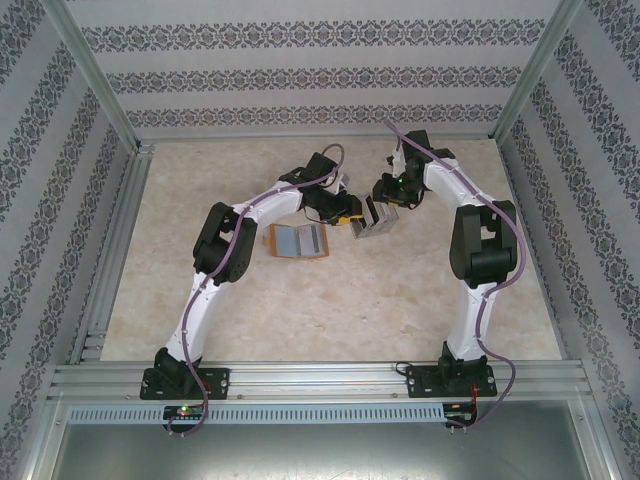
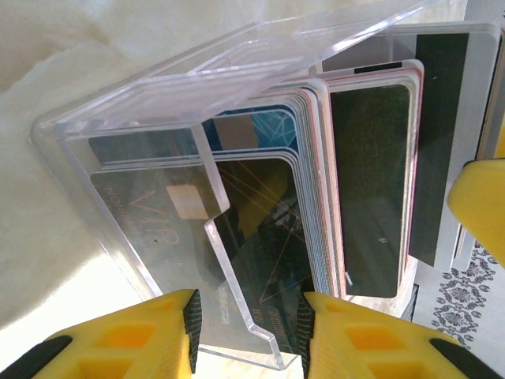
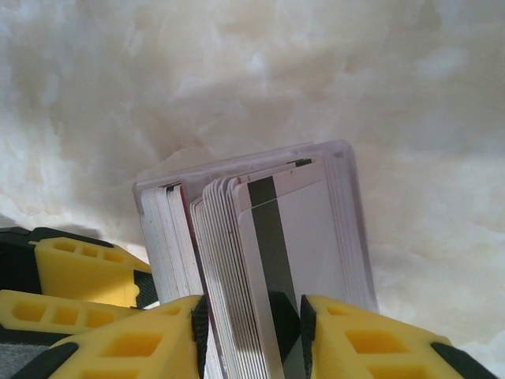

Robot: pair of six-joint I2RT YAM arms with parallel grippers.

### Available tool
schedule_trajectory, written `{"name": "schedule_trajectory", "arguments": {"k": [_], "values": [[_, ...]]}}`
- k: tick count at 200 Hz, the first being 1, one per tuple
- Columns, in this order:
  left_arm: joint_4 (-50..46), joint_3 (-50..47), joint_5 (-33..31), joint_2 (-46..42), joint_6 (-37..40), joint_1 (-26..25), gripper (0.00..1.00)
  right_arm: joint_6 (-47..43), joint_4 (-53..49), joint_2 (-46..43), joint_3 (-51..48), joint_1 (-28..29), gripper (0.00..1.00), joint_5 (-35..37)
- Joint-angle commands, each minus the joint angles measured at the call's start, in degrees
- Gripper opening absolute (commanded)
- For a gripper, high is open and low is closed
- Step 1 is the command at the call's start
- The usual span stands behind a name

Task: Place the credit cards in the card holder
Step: Pick up the credit card from the storage box.

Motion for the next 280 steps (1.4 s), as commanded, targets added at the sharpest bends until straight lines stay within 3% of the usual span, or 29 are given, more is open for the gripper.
{"name": "schedule_trajectory", "arguments": {"k": [1,152,229,280], "values": [[-0.4,-0.7,0.1,1.3,0.0,-1.3,0.40,1.3,0.9,-1.9,0.3,0.8,0.38,-2.9],[-0.2,-0.4,0.2,1.4,-0.1,-1.3,0.40,1.0,0.4,-3.1,-0.1,0.5,0.31,-2.3],[-0.2,-0.3,0.2,1.5,-0.1,-1.3,0.40,0.8,0.5,-3.9,-0.9,-0.8,0.17,-2.5],[-0.4,-0.3,0.1,1.2,0.1,-1.3,0.40,0.8,0.8,-4.8,-1.9,-1.2,0.14,-2.4]]}}
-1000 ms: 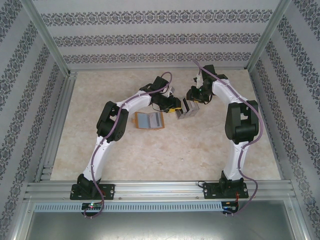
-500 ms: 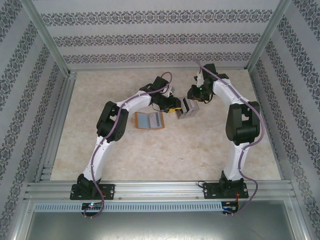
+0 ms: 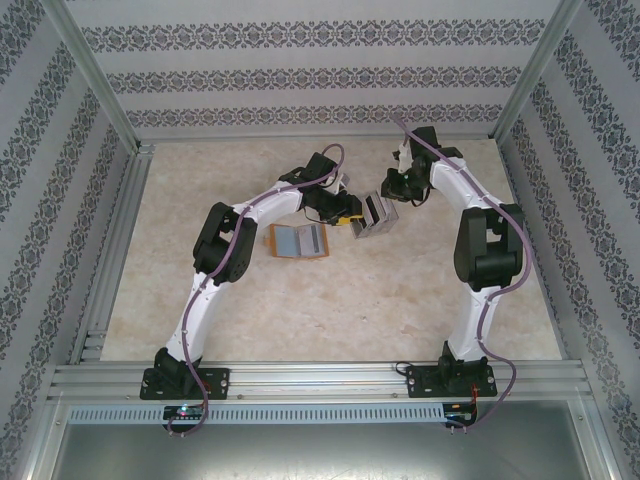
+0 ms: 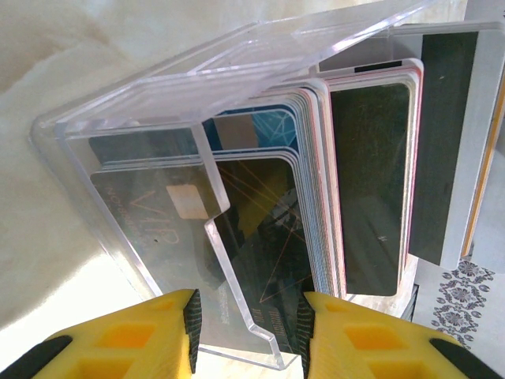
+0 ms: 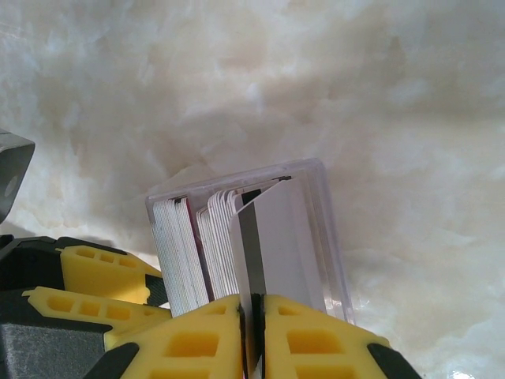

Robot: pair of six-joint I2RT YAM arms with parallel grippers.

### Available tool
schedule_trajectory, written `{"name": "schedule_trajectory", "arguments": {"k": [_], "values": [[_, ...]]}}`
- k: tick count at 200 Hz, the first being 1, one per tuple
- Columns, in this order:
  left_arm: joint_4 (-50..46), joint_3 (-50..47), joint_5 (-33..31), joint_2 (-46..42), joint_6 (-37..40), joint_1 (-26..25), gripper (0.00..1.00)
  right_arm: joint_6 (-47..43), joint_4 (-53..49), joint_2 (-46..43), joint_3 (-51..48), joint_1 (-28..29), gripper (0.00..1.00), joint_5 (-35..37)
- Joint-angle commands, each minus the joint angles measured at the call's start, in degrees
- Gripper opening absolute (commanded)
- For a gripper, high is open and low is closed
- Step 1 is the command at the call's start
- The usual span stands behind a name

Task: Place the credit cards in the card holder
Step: Pick up the credit card from the storage box.

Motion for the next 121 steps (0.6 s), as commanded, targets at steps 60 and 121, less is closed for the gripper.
{"name": "schedule_trajectory", "arguments": {"k": [60,121], "values": [[-0.2,-0.4,-0.4,-0.4,0.8,-1.3,0.40,-0.4,-0.6,-4.3,-1.8,-0.6,0.10,-1.3],[3.0,-2.3,-2.6,-4.2,2.1,-1.2,0.40,-1.3,1.1,-8.8,-5.0,-1.9,0.08,0.7]]}}
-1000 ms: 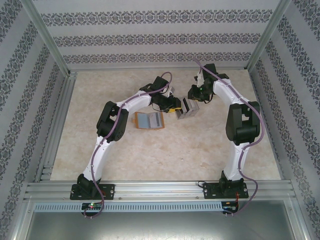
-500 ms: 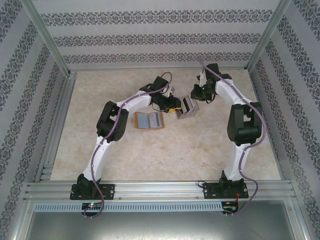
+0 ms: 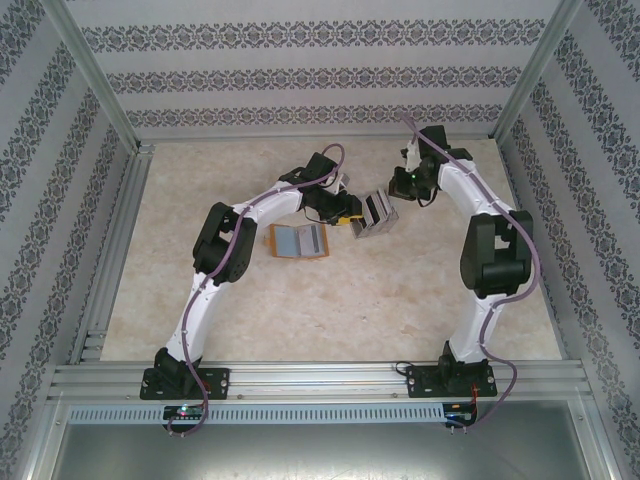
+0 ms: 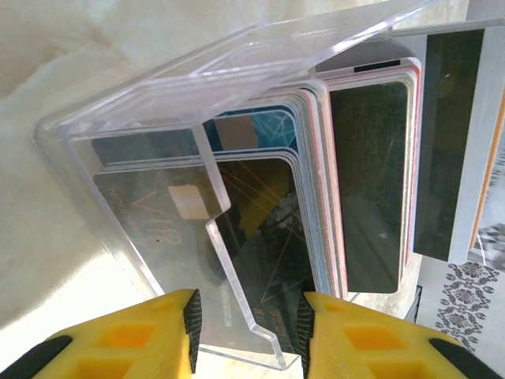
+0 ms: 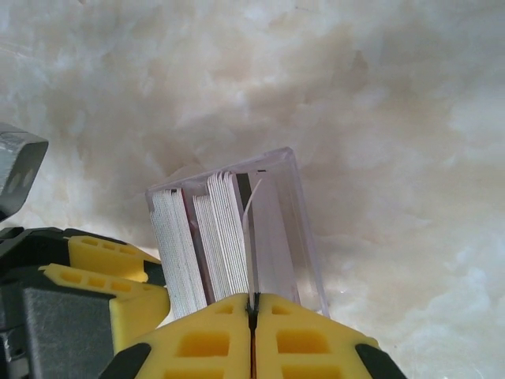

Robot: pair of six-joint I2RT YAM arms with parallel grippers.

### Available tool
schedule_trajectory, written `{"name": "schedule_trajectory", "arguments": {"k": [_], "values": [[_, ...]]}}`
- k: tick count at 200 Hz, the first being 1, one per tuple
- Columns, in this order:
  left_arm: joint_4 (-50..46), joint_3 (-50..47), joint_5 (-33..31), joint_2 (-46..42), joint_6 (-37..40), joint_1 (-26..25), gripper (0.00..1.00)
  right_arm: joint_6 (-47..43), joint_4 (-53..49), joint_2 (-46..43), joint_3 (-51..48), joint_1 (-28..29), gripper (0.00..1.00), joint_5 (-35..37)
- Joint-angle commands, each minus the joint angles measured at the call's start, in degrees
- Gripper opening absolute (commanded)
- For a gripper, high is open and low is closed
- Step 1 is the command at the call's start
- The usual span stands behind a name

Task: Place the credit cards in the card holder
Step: Pick up the credit card from the storage box.

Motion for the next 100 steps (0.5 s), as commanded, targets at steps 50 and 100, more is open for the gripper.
{"name": "schedule_trajectory", "arguments": {"k": [50,100], "values": [[9.1,-6.1,-2.7,-7.7,1.2,-0.6,0.40,-0.7,5.3,-9.9,-8.2,-0.9,0.08,1.9],[13.7,-7.6,-1.3,-10.3,2.4,0.1,0.40,0.1,10.0,-15.2,-12.9,-1.8,0.08,0.4]]}}
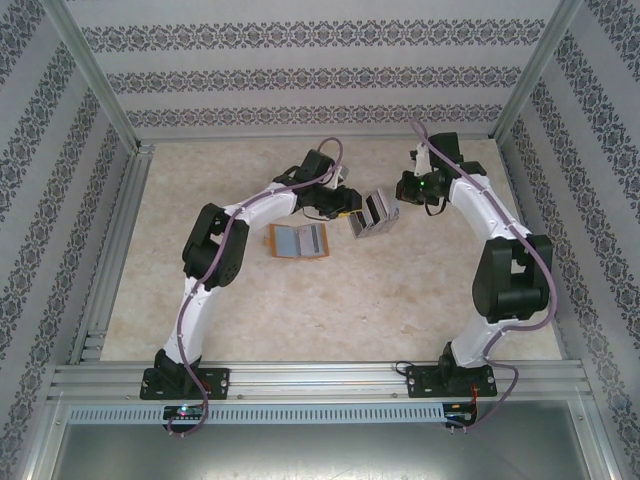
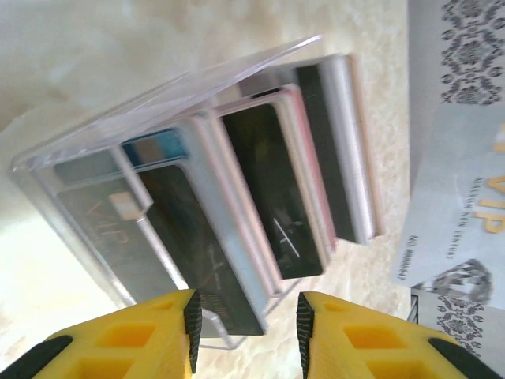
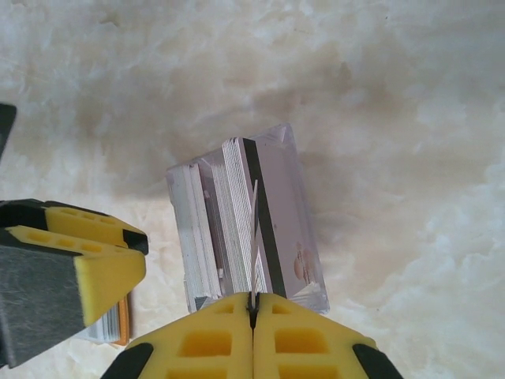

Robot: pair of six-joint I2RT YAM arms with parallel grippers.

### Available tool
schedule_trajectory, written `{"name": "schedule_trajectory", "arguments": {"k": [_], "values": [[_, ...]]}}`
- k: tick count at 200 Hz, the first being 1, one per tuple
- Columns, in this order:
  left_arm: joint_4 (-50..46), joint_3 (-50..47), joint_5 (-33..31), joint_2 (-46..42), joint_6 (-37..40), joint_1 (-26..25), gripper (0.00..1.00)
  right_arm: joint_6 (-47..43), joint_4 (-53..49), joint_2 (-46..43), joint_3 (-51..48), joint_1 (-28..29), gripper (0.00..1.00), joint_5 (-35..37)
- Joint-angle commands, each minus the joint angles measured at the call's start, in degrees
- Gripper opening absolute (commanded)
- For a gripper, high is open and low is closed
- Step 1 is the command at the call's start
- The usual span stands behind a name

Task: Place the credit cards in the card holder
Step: Pick up the credit card from the storage box, then insert the credit card into the card slot.

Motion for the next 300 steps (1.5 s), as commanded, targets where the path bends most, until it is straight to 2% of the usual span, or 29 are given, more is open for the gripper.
{"name": "schedule_trajectory", "arguments": {"k": [1,28,64,109,138,215,300], "values": [[5.0,-0.5,0.9,-3.4,1.8,0.4,0.40,0.2,3.9,-3.6,-1.9,-1.1,0.08,-0.9],[9.4,-2.0,3.7,-5.0,0.8,0.8,0.40,1.1,6.4,-4.6,-2.9,-1.5,0.08,-6.7],[15.5,-3.6,8.3,-7.5,-1.5,1.6,0.39,5.5,13.6,-4.4,-5.7,-2.0,0.08,-18.0],[24.8,-6.4,14.9,-9.6,-7.0,4.0,0.40,11.2,22.3,-3.5,-8.6,-3.4,0.08,-29.0],[25.2,-7.3,17.6,-10.5,-7.1,5.6,0.40,15.4,28.5,-2.9,-10.1,-4.6,0.08,-35.1],[28.1,-5.7,24.7,-9.7,-10.3,7.4,0.40,23.0,38.6,-0.5,-10.5,-5.3,0.09,-45.1],[33.0,-3.8,27.0,-7.6,-15.4,7.1,0.38,31.7,49.3,2.0,-11.2,-4.8,0.09,-49.1]]}}
